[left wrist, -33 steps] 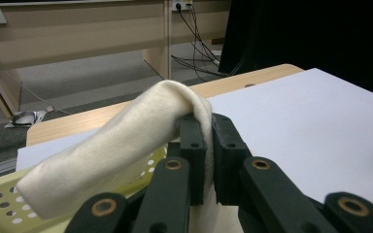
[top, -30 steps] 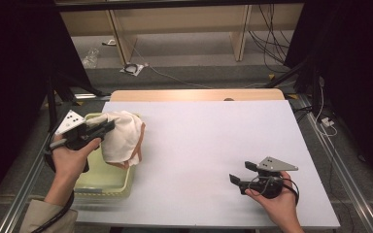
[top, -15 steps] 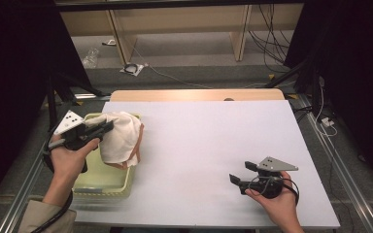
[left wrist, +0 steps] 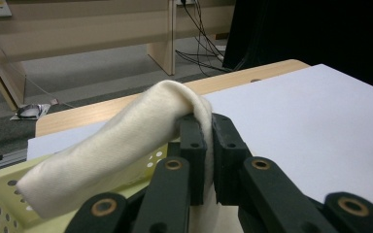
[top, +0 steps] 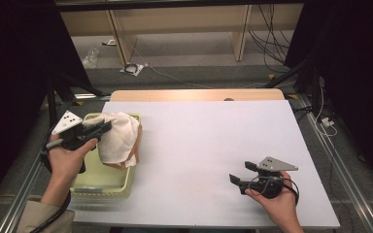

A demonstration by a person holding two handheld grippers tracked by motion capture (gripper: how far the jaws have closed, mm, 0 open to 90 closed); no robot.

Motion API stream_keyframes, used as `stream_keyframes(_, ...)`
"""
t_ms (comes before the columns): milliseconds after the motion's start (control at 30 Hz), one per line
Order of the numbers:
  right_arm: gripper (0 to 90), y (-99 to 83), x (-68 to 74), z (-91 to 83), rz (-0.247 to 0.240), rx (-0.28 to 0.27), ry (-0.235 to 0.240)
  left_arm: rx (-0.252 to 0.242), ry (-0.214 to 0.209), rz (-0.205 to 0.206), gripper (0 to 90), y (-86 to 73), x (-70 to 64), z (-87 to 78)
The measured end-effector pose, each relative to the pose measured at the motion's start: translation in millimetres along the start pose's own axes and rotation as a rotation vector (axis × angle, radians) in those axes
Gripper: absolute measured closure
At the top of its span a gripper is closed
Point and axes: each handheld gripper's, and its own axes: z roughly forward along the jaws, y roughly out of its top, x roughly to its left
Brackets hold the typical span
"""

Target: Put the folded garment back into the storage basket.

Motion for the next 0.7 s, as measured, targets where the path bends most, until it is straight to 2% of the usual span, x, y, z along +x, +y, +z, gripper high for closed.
stream_keyframes(467, 21.7, -0.1, 0.1, 0.2, 0.001, 0.001, 0.001, 0.011, 0.005, -0.004, 84.3, -1.4, 4.6, -1.4)
stream_keyframes(700, 21.7, 0.0, 0.0, 0.0, 0.000, 0.000, 0.000, 0.031, 0.010, -0.015, 84.3, -4.5, 9.2, -0.2)
